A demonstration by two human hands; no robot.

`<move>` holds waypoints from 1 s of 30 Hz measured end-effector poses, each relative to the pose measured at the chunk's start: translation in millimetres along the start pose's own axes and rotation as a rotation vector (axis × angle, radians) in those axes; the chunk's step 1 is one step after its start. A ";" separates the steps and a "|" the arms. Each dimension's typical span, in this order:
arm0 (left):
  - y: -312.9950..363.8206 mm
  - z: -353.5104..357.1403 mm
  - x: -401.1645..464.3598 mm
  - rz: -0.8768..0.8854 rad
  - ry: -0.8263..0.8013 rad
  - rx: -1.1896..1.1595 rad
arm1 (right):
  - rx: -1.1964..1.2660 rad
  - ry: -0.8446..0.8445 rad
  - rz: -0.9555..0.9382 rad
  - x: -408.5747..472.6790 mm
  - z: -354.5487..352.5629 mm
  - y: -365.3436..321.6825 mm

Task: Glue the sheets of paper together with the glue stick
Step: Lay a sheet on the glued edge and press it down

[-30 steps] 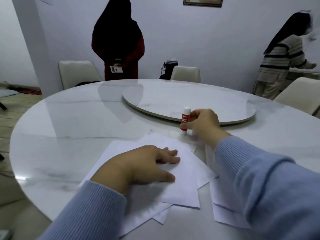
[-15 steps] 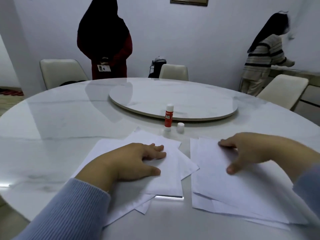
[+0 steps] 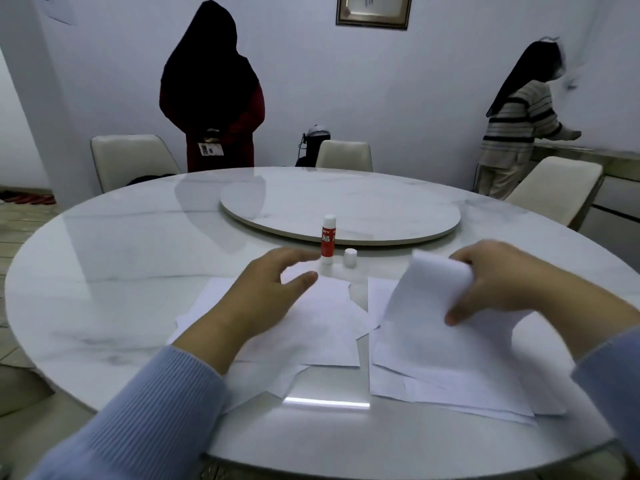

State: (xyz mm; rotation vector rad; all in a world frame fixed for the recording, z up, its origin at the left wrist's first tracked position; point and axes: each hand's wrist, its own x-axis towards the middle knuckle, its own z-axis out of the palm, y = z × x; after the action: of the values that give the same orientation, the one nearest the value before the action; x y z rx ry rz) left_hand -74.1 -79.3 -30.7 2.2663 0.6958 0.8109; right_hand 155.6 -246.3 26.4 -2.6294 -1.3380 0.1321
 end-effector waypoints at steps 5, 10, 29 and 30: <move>19.1 -25.2 -17.2 -0.053 0.084 -0.606 | 0.559 0.049 -0.166 -46.1 -65.3 -7.1; 30.9 -35.8 -34.2 0.055 -0.391 -0.821 | 1.208 -0.131 -0.402 -48.5 -63.9 -48.8; -39.7 -81.4 -38.1 -0.376 0.064 -0.132 | 1.366 -0.149 -0.079 -20.6 77.3 -97.0; -44.3 -81.3 -38.8 -0.377 0.076 -0.098 | 1.340 -0.139 -0.068 -20.3 79.3 -96.7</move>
State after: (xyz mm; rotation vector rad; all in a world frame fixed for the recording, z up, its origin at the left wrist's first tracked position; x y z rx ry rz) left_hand -168.1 -44.4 -25.8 1.9415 1.0554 0.7306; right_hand 54.1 -197.0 -31.2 -1.4327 -0.8335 0.8564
